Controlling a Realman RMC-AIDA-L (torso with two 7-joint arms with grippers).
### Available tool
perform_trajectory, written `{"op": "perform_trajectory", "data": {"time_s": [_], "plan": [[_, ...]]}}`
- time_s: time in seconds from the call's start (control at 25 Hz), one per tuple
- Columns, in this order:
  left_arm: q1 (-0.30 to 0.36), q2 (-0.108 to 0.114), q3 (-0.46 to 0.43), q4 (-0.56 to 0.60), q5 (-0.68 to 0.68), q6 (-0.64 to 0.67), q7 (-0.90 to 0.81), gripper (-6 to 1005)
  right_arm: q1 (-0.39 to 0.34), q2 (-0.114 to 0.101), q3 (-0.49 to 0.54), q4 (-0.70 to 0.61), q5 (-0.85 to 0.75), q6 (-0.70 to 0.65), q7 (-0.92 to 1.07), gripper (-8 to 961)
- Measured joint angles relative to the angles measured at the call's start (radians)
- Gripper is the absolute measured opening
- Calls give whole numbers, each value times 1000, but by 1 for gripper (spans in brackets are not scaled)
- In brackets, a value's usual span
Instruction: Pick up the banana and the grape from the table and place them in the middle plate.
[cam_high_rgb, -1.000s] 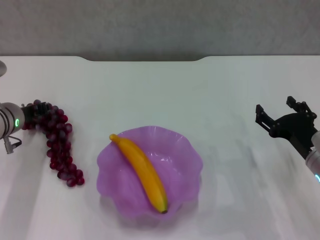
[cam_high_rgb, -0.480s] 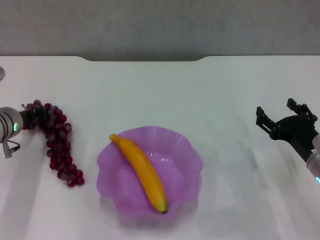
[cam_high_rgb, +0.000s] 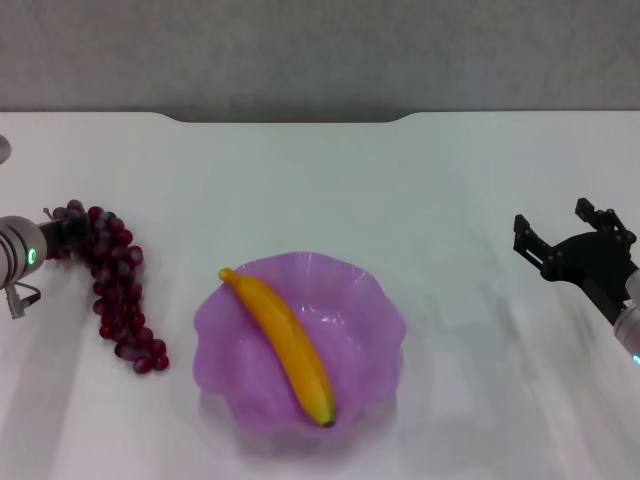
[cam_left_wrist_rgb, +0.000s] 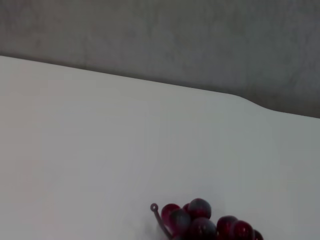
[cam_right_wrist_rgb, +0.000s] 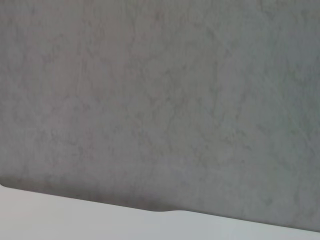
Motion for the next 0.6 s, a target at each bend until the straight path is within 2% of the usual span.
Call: {"op": "perform_trajectory", "data": {"time_s": [0.2,0.48,0.6], "plan": [[9,-3,8,1,0,15,0,201,-4,-1,1,0,0,0,0,805],[40,-9,107,11,-56,84,-6,186,-9,-2,1,-4,0,0,0,802],[43,-9,115,11,-63,96,-7,176,-9,-2,1,-4,0,0,0,801]]}}
